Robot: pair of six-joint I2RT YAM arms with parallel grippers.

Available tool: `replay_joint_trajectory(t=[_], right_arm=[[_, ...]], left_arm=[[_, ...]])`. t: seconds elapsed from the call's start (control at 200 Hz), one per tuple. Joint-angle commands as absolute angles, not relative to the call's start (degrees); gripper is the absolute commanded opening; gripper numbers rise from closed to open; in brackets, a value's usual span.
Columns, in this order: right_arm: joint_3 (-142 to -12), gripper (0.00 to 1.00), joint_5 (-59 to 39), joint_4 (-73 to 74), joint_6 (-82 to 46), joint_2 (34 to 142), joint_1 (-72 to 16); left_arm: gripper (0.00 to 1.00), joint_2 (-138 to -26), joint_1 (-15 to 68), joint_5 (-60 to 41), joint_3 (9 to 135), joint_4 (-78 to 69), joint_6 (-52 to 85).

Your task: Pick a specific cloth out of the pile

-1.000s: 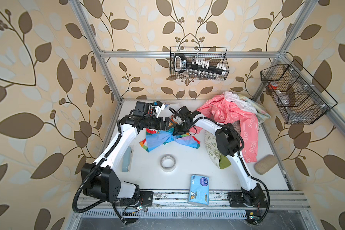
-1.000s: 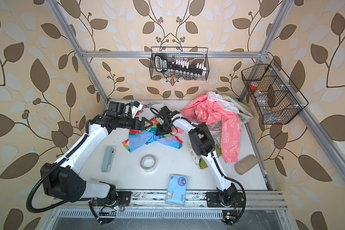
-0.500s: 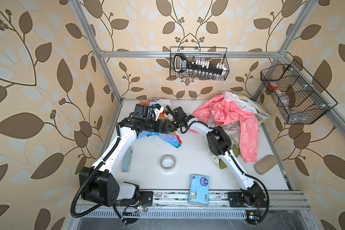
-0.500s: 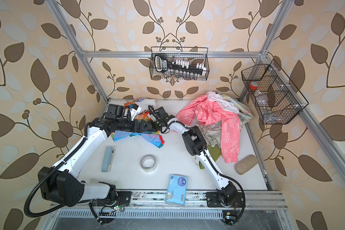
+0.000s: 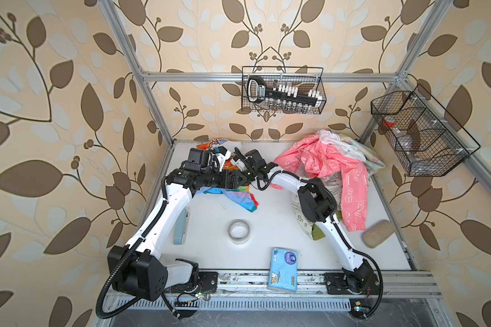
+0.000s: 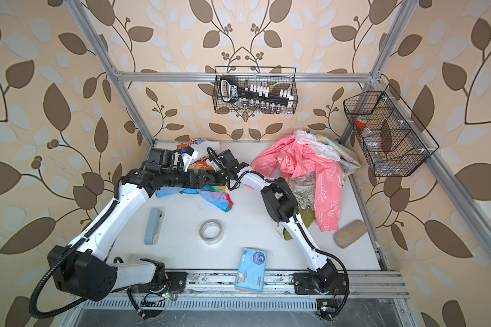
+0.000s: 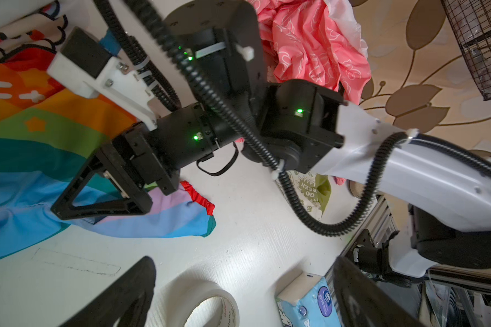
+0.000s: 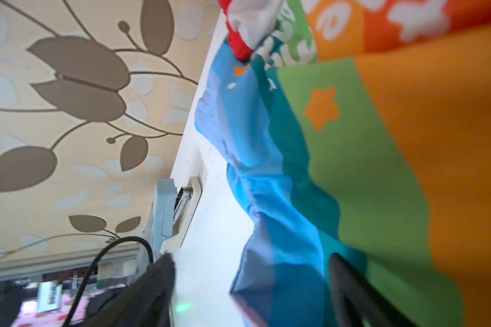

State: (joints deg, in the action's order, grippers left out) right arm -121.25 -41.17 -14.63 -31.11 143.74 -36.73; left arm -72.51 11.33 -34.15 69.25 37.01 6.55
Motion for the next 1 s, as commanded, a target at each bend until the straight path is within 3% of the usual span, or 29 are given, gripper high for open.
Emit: replay_joint_trajectory(t=[0.0,0.14,0.245,0.525,0.65,0.8,0.995], right_arm=[[-117.58,0.99,-37.74,-14.54,-28.16,132.74,-35.88],[-103.57,0.99,-33.64,-15.58,-26.73,117.59,-33.12],[-91.2,1.0,-29.05,-17.26,-25.94,105.37,-28.96],[-59.99,1.0,1.75,-15.2,-20.39,79.09,-12.23],[-46.02,1.0,12.42,-2.37,-15.17,71.2,-7.43],[-30.76,0.99,16.41,18.0,-3.79,66.45,-7.05],[-19.86,0.99,18.47,36.45,-4.09,72.47,-5.38]], left_arm=[[0.99,-69.24,11.69,-32.45,71.61,36.51,6.03],[0.99,-67.04,11.69,-27.67,71.0,35.87,4.68],[0.99,-65.47,11.69,-17.21,67.88,34.2,4.44],[0.99,-64.05,11.64,16.12,47.84,15.21,2.74],[0.99,-64.66,11.6,21.37,38.36,2.75,1.7],[0.99,-65.53,11.43,24.43,30.16,-11.23,0.78],[0.99,-69.78,11.16,25.02,22.38,-28.59,0.32]])
